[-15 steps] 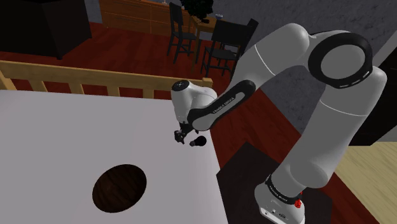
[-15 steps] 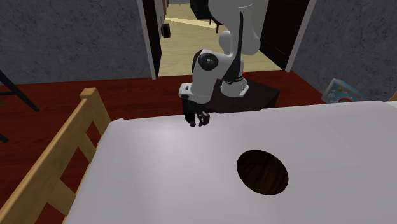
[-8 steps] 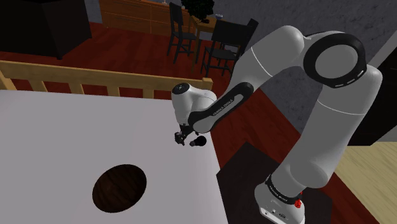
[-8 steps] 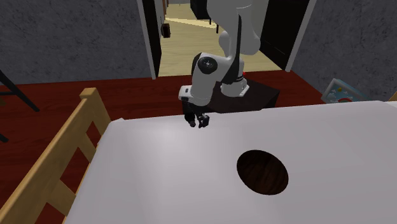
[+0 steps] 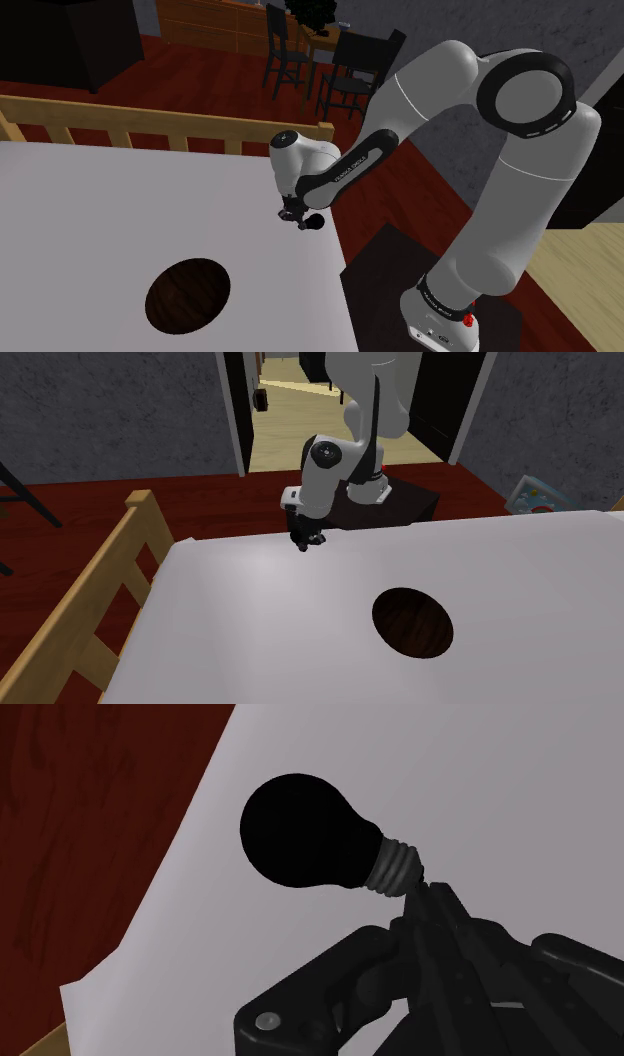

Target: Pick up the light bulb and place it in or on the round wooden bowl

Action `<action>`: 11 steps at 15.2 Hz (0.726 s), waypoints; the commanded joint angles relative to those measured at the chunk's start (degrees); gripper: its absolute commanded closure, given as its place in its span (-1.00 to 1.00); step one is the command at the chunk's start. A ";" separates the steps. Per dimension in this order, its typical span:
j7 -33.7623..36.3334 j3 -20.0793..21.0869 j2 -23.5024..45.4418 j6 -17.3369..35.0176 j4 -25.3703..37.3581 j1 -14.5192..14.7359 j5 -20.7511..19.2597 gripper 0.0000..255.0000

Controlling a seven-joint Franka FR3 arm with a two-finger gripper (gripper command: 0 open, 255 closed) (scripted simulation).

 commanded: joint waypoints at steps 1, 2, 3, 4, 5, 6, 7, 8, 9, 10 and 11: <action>0.00 0.00 0.00 0.00 0.00 0.00 0.00 1.00; 0.00 0.00 0.00 0.00 0.00 0.00 0.00 1.00; 0.00 0.00 0.00 0.00 0.00 0.00 0.00 1.00; 0.00 0.00 0.00 0.00 0.00 0.00 0.00 1.00; 0.00 0.00 0.00 0.00 0.00 0.00 0.00 -1.00; -9.13 0.54 -2.26 1.67 -2.94 -1.47 -0.18 -1.00; -18.71 1.00 -4.41 3.30 -5.62 -3.12 -0.19 -1.00; -28.76 1.12 -6.39 4.86 -7.97 -4.68 0.03 -1.00; -39.21 0.96 -8.11 6.31 -9.93 -6.18 0.42 -1.00; -48.83 0.54 -9.37 7.47 -11.29 -7.40 0.90 -1.00; -48.28 0.22 -8.61 8.20 -11.36 -7.38 0.10 -1.00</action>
